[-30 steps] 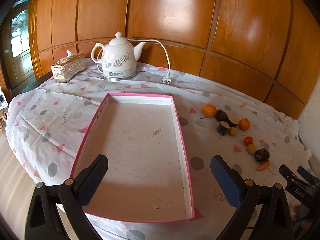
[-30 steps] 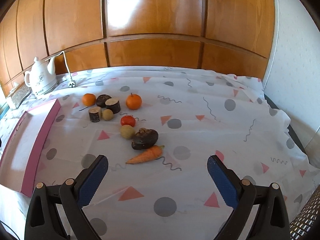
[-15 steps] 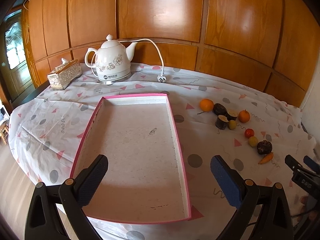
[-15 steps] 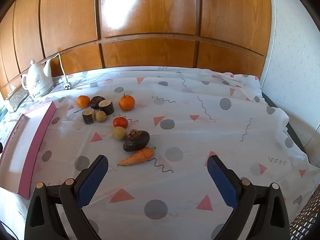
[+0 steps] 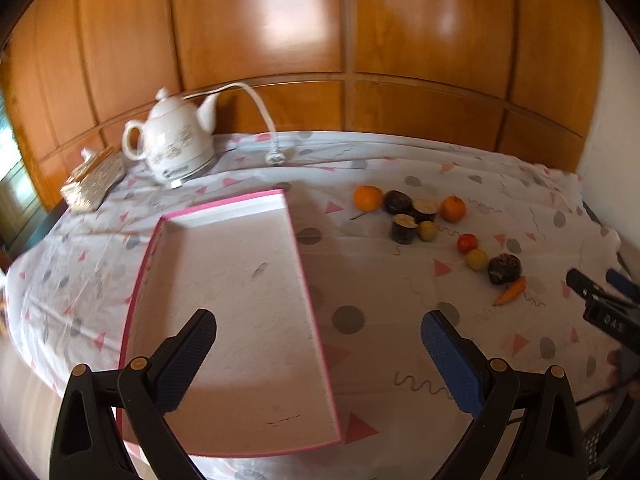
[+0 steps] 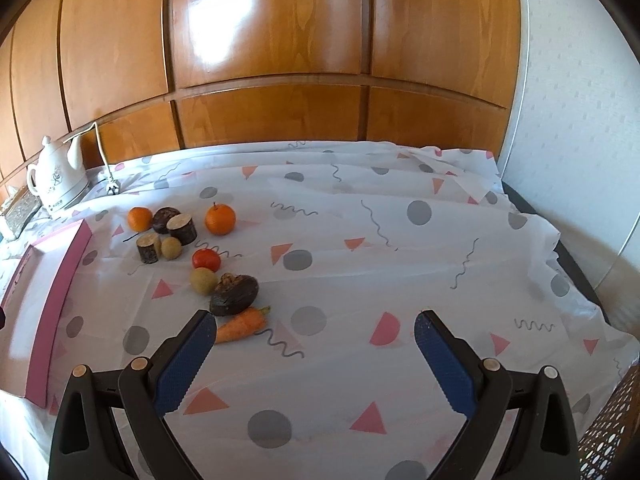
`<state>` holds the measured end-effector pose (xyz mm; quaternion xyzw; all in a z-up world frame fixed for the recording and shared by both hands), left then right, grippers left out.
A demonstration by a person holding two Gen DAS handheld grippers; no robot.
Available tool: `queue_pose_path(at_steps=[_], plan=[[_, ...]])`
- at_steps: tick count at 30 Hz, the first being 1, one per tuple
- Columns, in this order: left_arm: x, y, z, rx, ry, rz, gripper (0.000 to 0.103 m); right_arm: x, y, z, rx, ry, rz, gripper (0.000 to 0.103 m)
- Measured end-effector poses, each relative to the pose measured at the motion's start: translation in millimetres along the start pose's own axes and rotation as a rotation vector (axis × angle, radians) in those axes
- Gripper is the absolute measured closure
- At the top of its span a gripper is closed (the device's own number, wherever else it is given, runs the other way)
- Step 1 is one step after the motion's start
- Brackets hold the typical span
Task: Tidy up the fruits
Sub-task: 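Reach the left gripper to the orange carrot and close on it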
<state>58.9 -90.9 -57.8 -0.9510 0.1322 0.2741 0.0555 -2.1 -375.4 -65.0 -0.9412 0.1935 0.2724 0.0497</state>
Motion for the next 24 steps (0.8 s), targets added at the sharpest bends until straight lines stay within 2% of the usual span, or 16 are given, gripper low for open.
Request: queue_pose_path(at_steps=[5,10,12,16,21,22,24], plan=[[3.4,24.4,-4.6,0.053,-0.003,0.082,0.0,2.0,10.0,-3.1,0.012,0.004,0.015,0.002],[9.9,65.2,0.3,0.111,-0.048,0.275,0.002,10.8,27.9,-5.0,0.035,-0.015,0.055,0.002],[14.1,81.8,4.0,0.127,-0.074,0.352,0.009,12.2,35.8,-4.4,0.053,-0.022,0.073,0.002],[24.5,108.9,10.0,0.132,-0.132,0.447,0.021,13.6,49.4,-2.4,0.084,-0.03,0.09,0.002],[40.0,145.2,11.6,0.163,-0.172,0.523,0.044,16.6,58.7,3.0,0.099,-0.048,0.1,0.002],[42.8,150.3,12.7,0.17,-0.179,0.531,0.045,17.4,59.6,3.9,0.101,-0.051,0.1,0.002],[51.5,162.5,16.8,0.183,-0.206,0.549,0.057,18.6,61.2,6.0,0.105,-0.057,0.1,0.002]])
Point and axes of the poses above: each gripper's, at about its wrist camera, not at the fingertips, and x roughly the way its jaws point, y to its right, z to its underside, the point moved 8 cm from there along x, roughly the way its jaws point, and after that the axes turned 12 degrees about y, right-handed, at the moved point
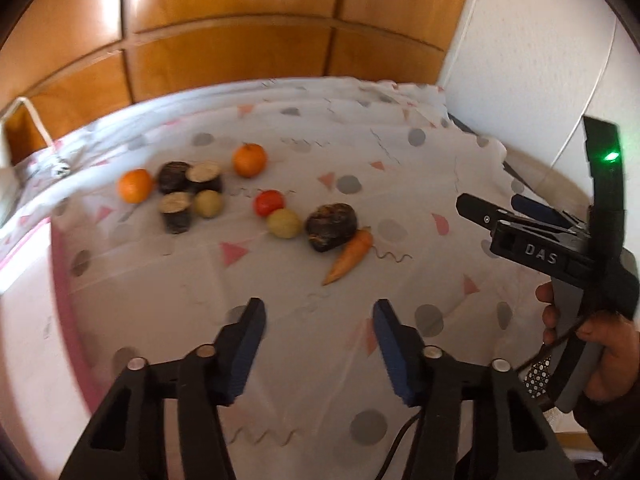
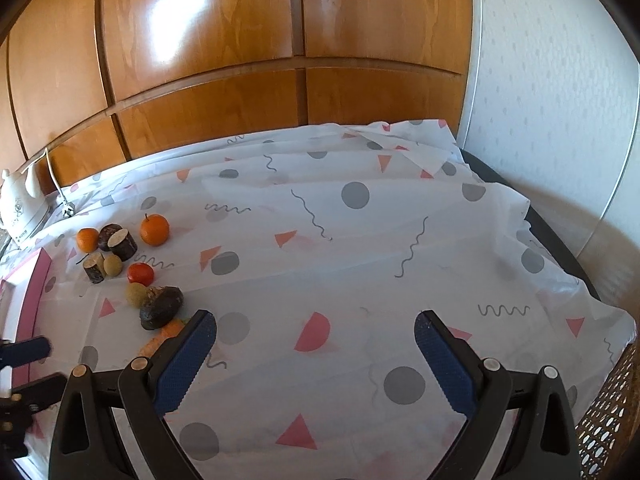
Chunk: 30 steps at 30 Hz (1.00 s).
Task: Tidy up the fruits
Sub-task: 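Reach the left gripper to the orange carrot and close on it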
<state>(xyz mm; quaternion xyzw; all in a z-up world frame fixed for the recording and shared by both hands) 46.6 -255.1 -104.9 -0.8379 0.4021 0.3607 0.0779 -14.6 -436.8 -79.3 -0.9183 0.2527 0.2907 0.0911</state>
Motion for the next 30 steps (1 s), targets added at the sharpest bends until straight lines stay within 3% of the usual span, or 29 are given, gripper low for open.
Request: queue_pose_path(at_steps=[5,14,16,17,22,30], plan=[[32.3,13.5,1.7,0.021,-0.056,0.026,0.058,4.1,2.1,1.6,-0.001,-0.012,-0.005,0.002],[77.2,29.4,-3.1,0.048,-0.086,0.033,0.058,13.1,7.3,1.5,0.016,-0.034,-0.014,0.002],[82.7,30.5,-2.3,0.064,-0.082,0.014,0.067,15.1,9.6,2.6,0.02,-0.041,-0.013,0.002],[84.0,30.8,-0.5,0.059,-0.087,0.02,0.088,16.1,10.9,3.5,0.026,-0.046,-0.013,0.002],[69.2,31.0,11.7,0.062,-0.072,0.03,0.088,19.2,9.3,6.1,0.035,-0.058,-0.028,0.002],[21.3,0.8,42.1,0.056,-0.057,-0.027,0.088,19.6,-2.4,14.8,0.022,-0.082,-0.059,0.002]])
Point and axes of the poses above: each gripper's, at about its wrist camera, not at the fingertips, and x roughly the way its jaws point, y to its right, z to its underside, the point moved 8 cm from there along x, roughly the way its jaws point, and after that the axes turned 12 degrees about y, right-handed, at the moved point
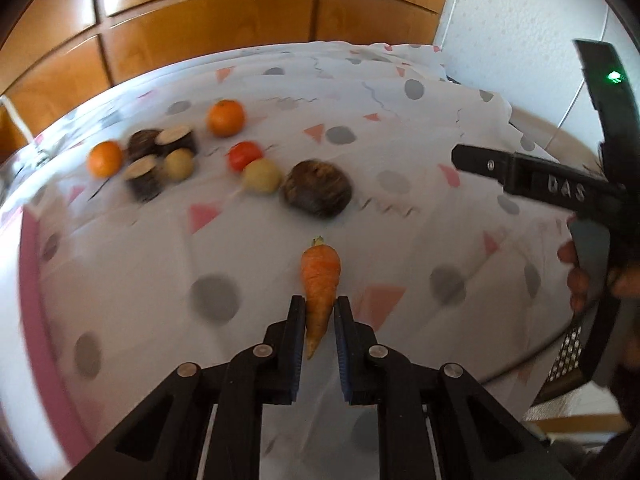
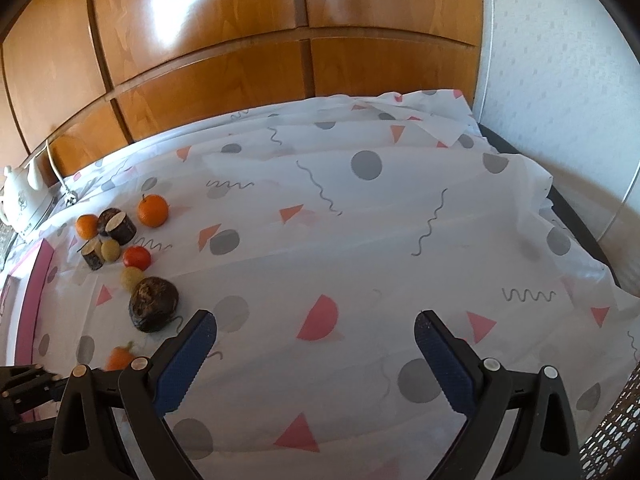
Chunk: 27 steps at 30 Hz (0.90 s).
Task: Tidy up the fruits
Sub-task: 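Reach the left gripper to the orange carrot and close on it, then carry the carrot with the left gripper into the pink tray and release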
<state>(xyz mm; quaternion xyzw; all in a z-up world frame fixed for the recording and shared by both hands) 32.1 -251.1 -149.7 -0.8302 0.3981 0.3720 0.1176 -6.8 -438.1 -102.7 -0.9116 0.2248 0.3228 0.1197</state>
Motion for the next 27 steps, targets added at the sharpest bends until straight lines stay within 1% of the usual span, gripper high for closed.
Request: queue_pose_path(at_steps=[2,6,9,10,12,13,16,19,22,27], plan=[[-7.1,-13.0,10.8,-0.029,-0.004,-0.014,0.088,-0.5,-4.3,1.3,-0.006,-0.003,-0.009,0.002],[-18.5,-28.5,17.5,-0.096,0.024,-0.028,0.089,-2.0,-17.3,4.5,-0.032,-0.012,-0.034,0.003],[-23.9,-32.0,20.0,-0.12,0.037,-0.031,0.089,-2.2,-27.1,9.2,-0.045,-0.028,-0.058,0.008],[-24.7,-31.6,19.3,-0.119,0.041,-0.033,0.089,-1.8,-30.4,10.9,-0.048,-0.034,-0.068,0.008],[-28.4,-32.6,18.3,-0.122,0.055,-0.037,0.089,-1.5,-36.7,14.0,-0.055,-0.046,-0.086,0.013],[-31.8,-33.5,16.5,-0.129,0.065,-0.038,0.089,-1.8,-39.9,14.6,-0.057,-0.05,-0.098,0.018],[-42.3,-38.2,11.5,-0.15,0.097,-0.046,0.089,-3.1,-54.1,15.7,-0.078,-0.055,-0.143,0.02],[-55.9,-46.1,6.8,-0.179,0.131,-0.056,0.089,-3.5,-69.0,20.9,-0.106,-0.071,-0.182,0.024],[-71.0,-57.8,1.0,-0.219,0.171,-0.065,0.089,-3.6,-81.0,27.7,-0.136,-0.087,-0.206,0.025],[-97.4,-80.5,-9.4,-0.27,0.242,-0.092,0.089,-2.5,-82.3,36.1,-0.149,-0.112,-0.202,0.025]])
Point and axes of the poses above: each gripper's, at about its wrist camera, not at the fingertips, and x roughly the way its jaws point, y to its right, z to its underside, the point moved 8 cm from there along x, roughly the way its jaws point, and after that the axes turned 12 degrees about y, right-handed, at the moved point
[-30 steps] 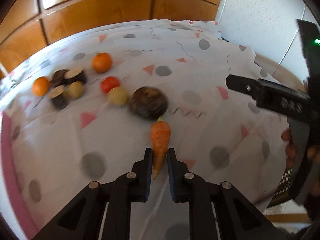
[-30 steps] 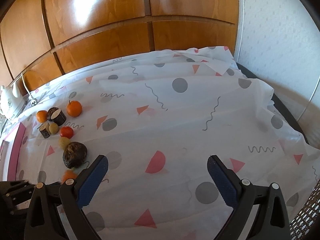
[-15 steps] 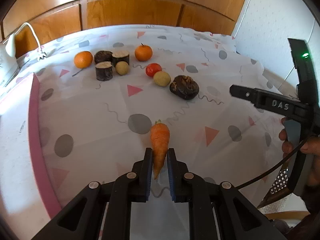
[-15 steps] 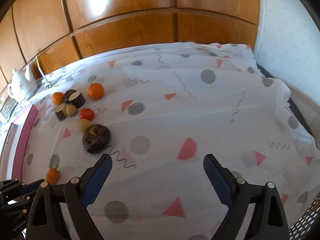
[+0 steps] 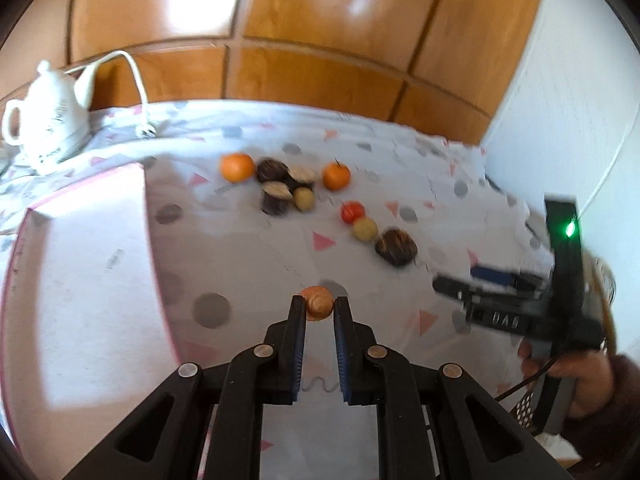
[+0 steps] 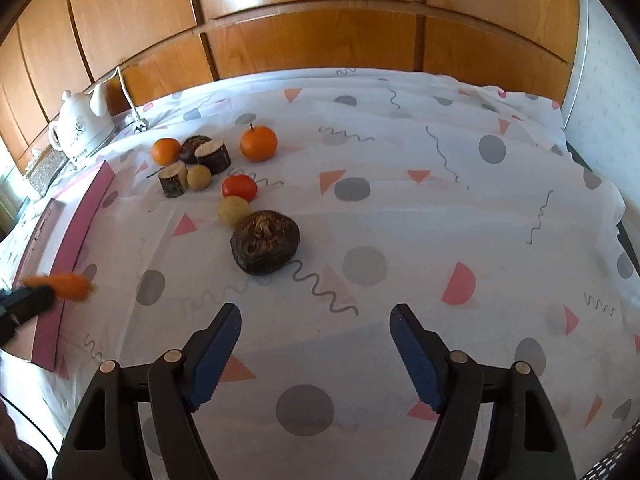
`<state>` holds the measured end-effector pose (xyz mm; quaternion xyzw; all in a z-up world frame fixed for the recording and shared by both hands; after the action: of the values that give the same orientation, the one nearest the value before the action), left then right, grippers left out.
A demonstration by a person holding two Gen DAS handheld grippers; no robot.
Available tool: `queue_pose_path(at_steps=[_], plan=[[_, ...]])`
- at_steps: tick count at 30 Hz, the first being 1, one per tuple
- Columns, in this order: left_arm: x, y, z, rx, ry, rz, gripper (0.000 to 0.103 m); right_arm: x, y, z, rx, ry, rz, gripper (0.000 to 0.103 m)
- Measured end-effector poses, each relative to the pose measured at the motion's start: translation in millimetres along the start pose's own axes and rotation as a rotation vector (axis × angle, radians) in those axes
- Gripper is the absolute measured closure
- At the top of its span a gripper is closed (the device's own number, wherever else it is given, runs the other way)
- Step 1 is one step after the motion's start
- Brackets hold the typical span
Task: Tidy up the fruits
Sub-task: 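Carry the carrot with the left gripper into the pink tray and release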
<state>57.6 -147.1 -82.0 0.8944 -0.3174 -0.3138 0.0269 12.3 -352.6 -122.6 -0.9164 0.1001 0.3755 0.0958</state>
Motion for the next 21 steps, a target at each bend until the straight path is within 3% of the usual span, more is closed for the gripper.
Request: queue_pose_path(at_steps=[5,7,13,18,21], plan=[[-26.5,-43.8,-32.7,-0.059,0.113,-0.111,0.089,0.3,1.6,0.1,-0.005,0.002,0.01,0.025],[-33.8,-77.6,-40.0,-0.094,0.134,-0.209,0.089,1.5,2.3,0.1,0.003,0.001,0.012,0.025],[-40.6,-173.7,-35.6,-0.222,0.088,-0.509,0.089,1.4,1.8,1.7,0.005,0.003,0.01,0.025],[-53.7,-194.3,-24.1,-0.265,0.108,-0.578,0.077,3.3,2.6,3.7,0.003,-0.004,0.019,0.025],[-58.0,-193.9,-13.8,-0.274,0.099,-0.595,0.077,4.6,3.7,5.2,0.005,-0.009,0.025,0.025]])
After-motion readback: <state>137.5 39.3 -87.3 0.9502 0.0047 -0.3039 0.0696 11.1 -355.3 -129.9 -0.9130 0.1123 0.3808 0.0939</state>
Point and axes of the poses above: each gripper's, at about its wrist camera, not at the fingertips, and x roughly the way its jaws point, y to its right, z to its underside, the point moved 8 cm from there along x, roughly the way its jaws point, and after that the axes turned 12 degrees about y, right-handed, at the moved point
